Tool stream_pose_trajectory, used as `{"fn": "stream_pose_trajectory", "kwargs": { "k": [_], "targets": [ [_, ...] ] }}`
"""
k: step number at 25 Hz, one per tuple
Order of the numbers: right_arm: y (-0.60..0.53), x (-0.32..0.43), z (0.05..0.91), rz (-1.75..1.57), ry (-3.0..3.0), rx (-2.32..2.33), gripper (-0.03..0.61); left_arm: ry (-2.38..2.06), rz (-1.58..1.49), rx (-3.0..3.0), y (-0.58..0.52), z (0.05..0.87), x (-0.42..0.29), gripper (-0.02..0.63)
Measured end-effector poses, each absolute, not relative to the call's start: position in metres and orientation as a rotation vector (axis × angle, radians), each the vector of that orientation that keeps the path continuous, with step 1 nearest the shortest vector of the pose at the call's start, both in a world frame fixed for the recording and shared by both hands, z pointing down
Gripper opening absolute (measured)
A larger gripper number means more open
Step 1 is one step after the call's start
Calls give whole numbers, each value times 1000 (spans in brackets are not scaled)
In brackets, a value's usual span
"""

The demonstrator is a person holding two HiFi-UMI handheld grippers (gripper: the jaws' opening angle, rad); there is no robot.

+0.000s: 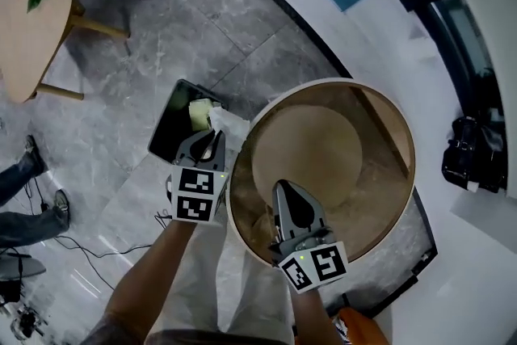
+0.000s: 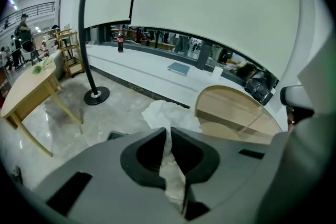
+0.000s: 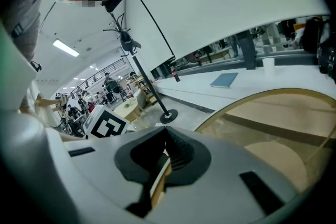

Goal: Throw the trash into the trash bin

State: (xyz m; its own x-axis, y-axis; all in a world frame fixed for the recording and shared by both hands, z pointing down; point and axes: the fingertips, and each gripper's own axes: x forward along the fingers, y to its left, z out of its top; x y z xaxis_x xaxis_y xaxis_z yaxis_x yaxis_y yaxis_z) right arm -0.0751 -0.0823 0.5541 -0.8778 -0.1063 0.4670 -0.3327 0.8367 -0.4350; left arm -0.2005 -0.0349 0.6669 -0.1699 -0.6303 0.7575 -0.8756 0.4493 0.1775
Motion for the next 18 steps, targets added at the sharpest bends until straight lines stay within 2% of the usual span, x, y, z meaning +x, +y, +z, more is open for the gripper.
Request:
{"fn": "stream_pose_trajectory", "kwargs": {
  "k": [7,18],
  "targets": [
    [-32,-130,565,710,-2565,194,18,-1929,382,1167,28,683,-254,37],
    [-5,-150,626,715,-2470,150,18,-1910,366,1073,81,753,-263,37]
  ]
}}
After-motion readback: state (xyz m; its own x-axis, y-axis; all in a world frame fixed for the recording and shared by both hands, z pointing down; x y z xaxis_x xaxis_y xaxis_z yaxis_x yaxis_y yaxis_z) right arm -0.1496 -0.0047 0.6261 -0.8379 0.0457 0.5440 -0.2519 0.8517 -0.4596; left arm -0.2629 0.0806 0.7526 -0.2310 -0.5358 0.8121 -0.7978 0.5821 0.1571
